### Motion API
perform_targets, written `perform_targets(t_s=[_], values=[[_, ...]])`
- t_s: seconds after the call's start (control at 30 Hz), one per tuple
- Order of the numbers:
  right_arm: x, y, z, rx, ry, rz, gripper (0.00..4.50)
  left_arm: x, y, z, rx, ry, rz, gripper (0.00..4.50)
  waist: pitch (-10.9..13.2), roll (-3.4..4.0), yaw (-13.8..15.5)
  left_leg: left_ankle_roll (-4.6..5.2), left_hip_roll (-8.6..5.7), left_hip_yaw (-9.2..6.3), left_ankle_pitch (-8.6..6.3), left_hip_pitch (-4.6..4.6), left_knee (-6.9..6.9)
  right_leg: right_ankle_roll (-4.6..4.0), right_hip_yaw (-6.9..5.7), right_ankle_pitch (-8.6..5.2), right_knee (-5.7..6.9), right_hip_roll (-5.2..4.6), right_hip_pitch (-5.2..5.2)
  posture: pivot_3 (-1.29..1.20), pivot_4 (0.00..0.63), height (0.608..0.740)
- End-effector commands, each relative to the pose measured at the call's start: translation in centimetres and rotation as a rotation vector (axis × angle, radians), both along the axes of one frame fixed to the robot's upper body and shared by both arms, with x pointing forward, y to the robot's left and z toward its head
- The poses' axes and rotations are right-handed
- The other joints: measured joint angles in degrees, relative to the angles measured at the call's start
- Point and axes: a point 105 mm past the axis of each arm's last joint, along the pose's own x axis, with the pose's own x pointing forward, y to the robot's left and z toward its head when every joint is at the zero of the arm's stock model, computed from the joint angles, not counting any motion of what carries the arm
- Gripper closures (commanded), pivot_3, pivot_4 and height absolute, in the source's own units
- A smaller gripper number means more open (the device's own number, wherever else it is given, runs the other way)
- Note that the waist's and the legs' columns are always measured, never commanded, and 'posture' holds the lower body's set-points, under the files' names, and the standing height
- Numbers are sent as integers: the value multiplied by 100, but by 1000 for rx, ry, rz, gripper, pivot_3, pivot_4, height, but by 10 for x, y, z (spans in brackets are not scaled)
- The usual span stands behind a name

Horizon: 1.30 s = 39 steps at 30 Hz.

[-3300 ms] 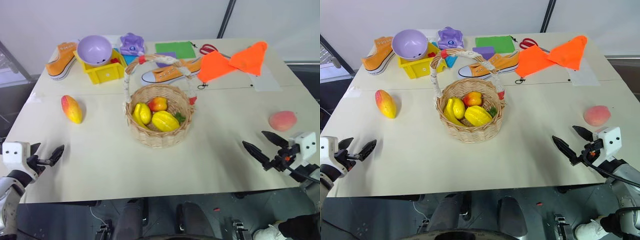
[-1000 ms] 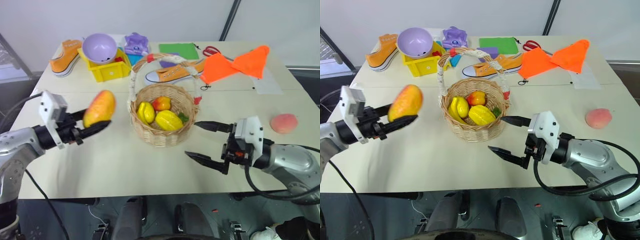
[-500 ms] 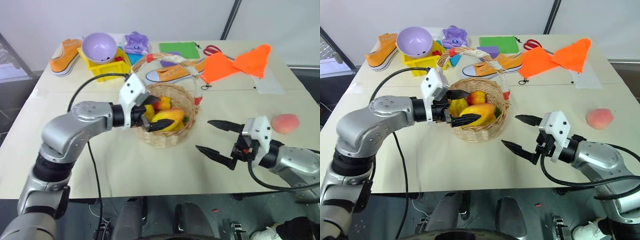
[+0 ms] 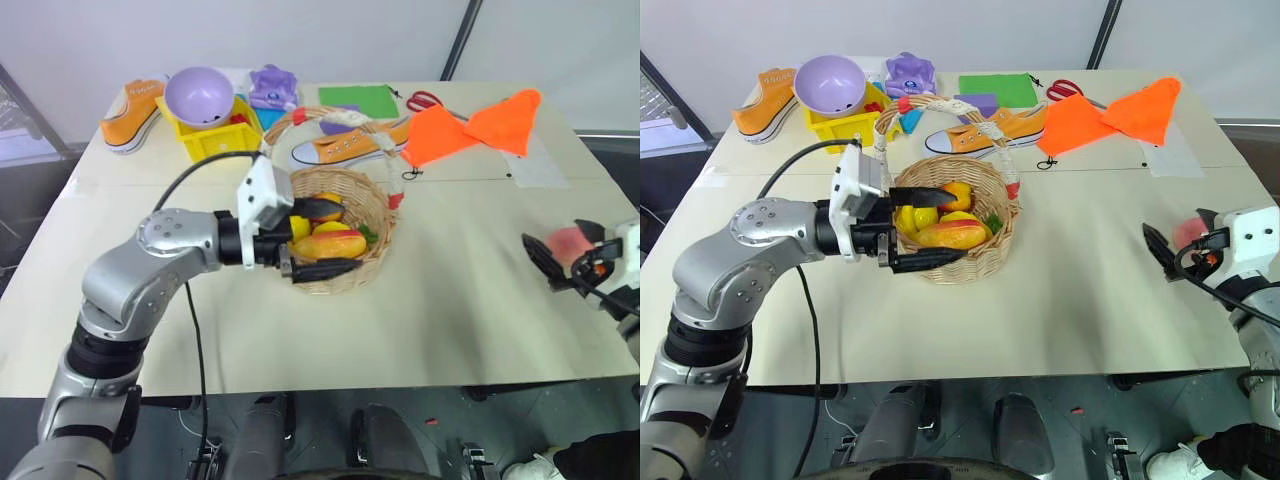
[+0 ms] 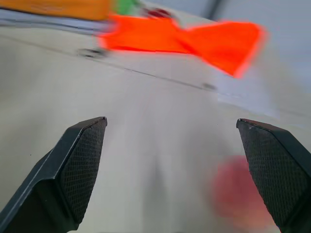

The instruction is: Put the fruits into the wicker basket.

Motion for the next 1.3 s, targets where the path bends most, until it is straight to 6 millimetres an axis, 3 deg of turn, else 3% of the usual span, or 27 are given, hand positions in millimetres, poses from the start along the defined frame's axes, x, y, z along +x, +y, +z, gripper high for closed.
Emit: perform_targets(t_s=[0.03, 0.23, 0.4, 0.5, 0.6, 0.7, 0.8, 0.9, 1.0, 1.13, 1.2, 1.3], values=[[3, -35, -3, -37, 16, -240, 0, -11, -10, 5, -17, -44, -52, 65, 0, 2, 3, 0, 0, 2, 0, 0, 2, 0, 1, 0, 2, 0, 0, 0, 150, 740], [17, -57, -23, -10, 53, -396, 0, -17, -18, 5, -18, -43, -86, 65, -1, 12, -3, 1, 2, 7, 1, 1, 2, 0, 8, 0, 6, 20, -2, 0, 150, 740], [29, -57, -47, 189, 114, -368, 0, -16, -17, -2, -11, -37, -77, 65, -3, 28, -22, 3, 5, 21, 2, 11, 4, 5, 17, 2, 9, 27, 1, 0, 150, 740], [33, -55, -53, 194, 129, -332, 0, -16, -17, -7, -4, -37, -68, 65, -4, 28, -10, 4, 7, 22, 1, 13, 4, 6, 25, 3, 9, 29, 3, 0, 150, 740], [35, -56, -51, 228, 107, -324, 885, -15, -16, -12, 5, -37, -53, 0, -4, 28, 13, 8, 4, 23, -1, 12, 7, 6, 28, 3, 6, 28, 8, 0, 150, 740], [36, -54, -47, 263, 81, -310, 2205, -13, -14, -16, 15, -39, -40, 0, -4, 28, 11, 11, 4, 28, -4, 12, 9, 6, 36, 3, 5, 27, 7, 0, 150, 740], [37, -45, -34, 212, 49, -251, 2531, -10, -6, -15, 16, -38, -7, 0, -4, 29, -1, 11, 6, 28, -4, 12, 8, 6, 38, 3, 6, 28, 4, 0, 150, 740], [34, -14, -6, 119, -2, -68, 2531, 0, 15, -14, 21, -37, 85, 0, -3, 43, -3, 11, 10, 31, -4, 11, 3, 7, 43, 3, 8, 30, -4, 0, 150, 740], [15, 60, 24, 3, -36, 342, 2531, 14, 52, -18, 32, -13, 222, 0, 1, 82, -42, 11, 17, 41, -4, 11, -2, 7, 55, 3, 15, 33, -16, 0, 150, 740], [-30, 148, 47, 49, -20, 816, 2531, 17, 94, -22, 29, -35, 304, 0, 4, 92, -90, 10, 46, 51, -7, 14, -5, 4, 63, 4, 16, 46, -21, 0, 150, 740], [-39, 180, 59, 79, -27, 956, 2531, 18, 109, -23, 19, -45, 336, 0, 4, 79, -104, 8, 59, 53, -8, 15, -2, -6, 63, 10, 11, 49, -20, 0, 150, 740], [-36, 214, 61, 81, -19, 1044, 2531, 19, 121, -26, 12, -39, 364, 0, 0, 67, -131, -4, 72, 56, -15, 13, -2, -55, 65, 12, -20, 49, -21, 0, 150, 740]])
